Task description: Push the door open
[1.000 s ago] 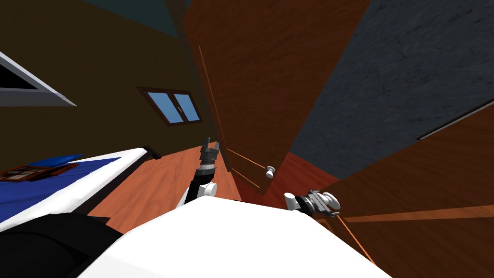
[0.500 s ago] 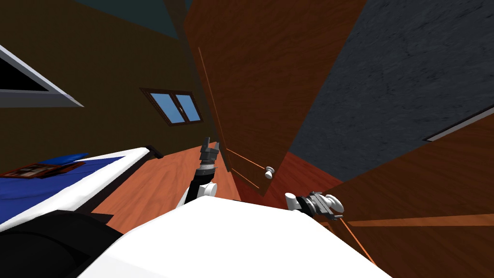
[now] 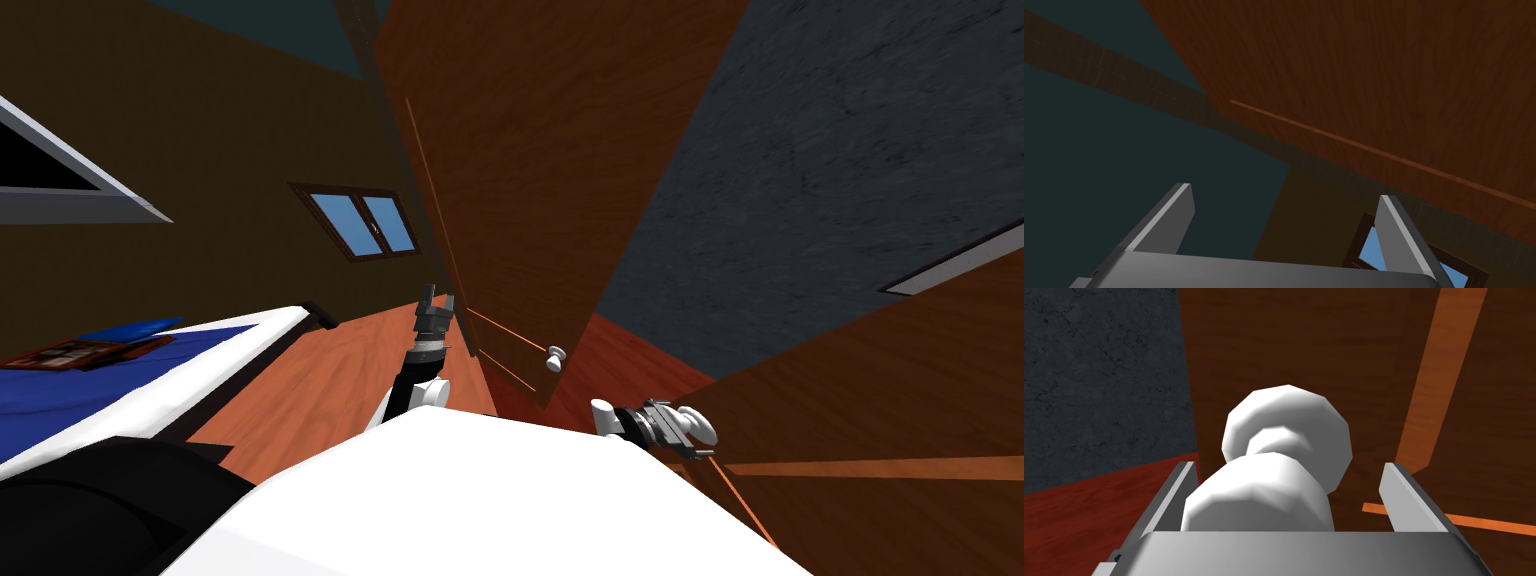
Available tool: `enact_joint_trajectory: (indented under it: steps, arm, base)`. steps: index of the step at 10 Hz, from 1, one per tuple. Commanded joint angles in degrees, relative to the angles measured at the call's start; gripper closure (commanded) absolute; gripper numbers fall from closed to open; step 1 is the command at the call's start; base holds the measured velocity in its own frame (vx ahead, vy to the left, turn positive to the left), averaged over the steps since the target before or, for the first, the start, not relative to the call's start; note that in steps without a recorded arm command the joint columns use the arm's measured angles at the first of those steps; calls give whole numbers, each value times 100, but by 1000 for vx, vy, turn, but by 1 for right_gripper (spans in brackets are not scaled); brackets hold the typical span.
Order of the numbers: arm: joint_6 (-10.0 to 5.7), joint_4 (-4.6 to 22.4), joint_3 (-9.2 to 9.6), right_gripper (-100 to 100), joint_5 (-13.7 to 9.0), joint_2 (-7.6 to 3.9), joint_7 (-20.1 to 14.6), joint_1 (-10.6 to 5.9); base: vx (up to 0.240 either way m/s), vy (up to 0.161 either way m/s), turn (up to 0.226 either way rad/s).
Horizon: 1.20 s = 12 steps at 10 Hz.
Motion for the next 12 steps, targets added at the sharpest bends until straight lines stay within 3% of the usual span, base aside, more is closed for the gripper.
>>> enact_joint_trajectory:
  steps: [1,2,8,12]
  arm:
    - [-157,204,-83,100,-27,-133,-143,33]
    - [-239,245,-163,100,-88,-126,-122,3]
    - [-321,286,-242,100,-149,-118,-102,-26]
    - [-481,366,-398,100,-268,-99,-61,-86]
  base:
    - [-13,0,11]
    - [11,-30,62]
    - [17,-33,17]
    - [24,-47,48]
